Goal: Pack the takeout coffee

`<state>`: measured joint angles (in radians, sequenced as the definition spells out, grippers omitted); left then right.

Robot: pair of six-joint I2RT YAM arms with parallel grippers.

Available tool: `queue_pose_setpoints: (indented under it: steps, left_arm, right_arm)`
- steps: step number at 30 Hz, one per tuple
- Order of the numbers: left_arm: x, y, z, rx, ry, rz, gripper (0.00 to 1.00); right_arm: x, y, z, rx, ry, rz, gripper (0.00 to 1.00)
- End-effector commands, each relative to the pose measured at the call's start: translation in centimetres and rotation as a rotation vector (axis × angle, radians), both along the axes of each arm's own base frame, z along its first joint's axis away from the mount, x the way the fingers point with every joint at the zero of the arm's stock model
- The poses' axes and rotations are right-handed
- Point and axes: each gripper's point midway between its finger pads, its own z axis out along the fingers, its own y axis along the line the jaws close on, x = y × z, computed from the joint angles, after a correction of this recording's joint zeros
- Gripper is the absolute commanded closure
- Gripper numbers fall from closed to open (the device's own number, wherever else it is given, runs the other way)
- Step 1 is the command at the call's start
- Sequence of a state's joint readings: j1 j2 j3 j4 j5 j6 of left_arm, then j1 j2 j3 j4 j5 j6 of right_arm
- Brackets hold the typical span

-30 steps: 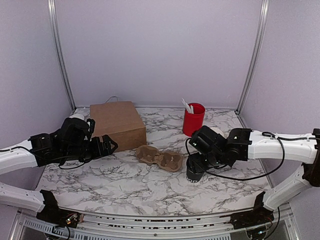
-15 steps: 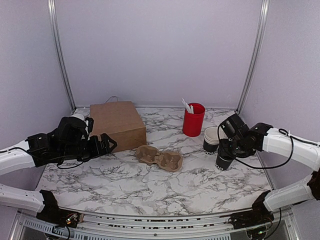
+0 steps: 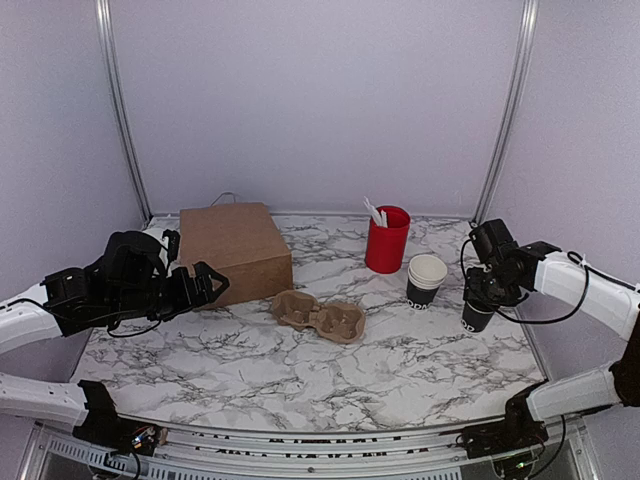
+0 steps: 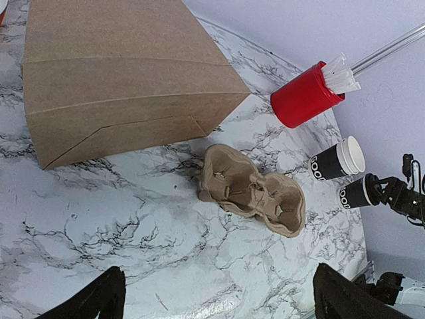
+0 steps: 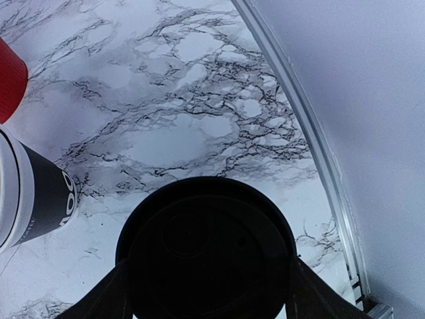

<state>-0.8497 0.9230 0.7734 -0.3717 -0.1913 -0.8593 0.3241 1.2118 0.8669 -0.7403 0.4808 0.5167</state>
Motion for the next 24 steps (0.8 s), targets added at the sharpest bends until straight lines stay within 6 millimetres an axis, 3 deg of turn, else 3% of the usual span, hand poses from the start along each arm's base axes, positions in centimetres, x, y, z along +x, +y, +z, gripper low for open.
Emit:
queue_pose_setpoints:
  steps: [1, 16, 24]
  left_arm:
    - [-0.1, 0.5, 0.4, -0.005, -0.01, 0.009, 0.01]
    - [-0.1, 0.4, 0.3, -0.001, -0.006, 0.006, 0.01]
    - [-0.1, 0.4, 0.1, 0.001, -0.001, 0.004, 0.01]
  right_arm:
    - [0.1, -0.5, 0.2, -0.026, 0.01, 0.013, 0.26]
    - [0.1, -0.6, 1.4, -0.025, -0.013, 0.009, 0.09]
    - [0.0, -0.9, 2.5, -0.035, -0.03, -0.002, 0.08]
